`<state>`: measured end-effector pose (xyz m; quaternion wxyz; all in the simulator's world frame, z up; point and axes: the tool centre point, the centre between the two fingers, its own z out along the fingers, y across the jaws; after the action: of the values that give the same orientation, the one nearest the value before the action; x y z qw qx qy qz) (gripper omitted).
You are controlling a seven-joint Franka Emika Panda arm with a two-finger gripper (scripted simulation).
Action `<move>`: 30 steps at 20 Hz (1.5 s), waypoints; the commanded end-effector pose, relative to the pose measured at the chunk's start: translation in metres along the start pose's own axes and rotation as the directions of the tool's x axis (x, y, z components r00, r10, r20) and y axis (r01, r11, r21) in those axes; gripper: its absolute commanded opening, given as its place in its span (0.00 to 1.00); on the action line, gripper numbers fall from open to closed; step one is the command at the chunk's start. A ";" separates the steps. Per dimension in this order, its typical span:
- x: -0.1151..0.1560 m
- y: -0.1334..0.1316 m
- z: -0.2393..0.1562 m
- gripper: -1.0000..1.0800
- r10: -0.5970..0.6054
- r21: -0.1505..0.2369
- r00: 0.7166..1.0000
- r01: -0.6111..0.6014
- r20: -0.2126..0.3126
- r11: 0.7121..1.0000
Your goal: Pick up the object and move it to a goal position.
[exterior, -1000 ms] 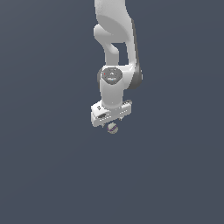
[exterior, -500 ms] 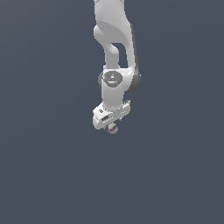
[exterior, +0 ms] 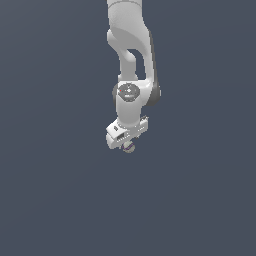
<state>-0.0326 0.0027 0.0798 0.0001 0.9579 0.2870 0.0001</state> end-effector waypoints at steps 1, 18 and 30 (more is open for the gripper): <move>-0.001 0.000 0.009 0.96 -0.001 0.001 1.000 0.001 0.001 1.000; 0.000 0.000 0.043 0.00 -0.004 0.000 1.000 0.004 0.000 1.000; -0.016 0.012 0.036 0.00 -0.003 -0.001 1.000 0.003 0.000 1.000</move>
<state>-0.0379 -0.0091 0.0407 -0.0001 0.9572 0.2894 -0.0004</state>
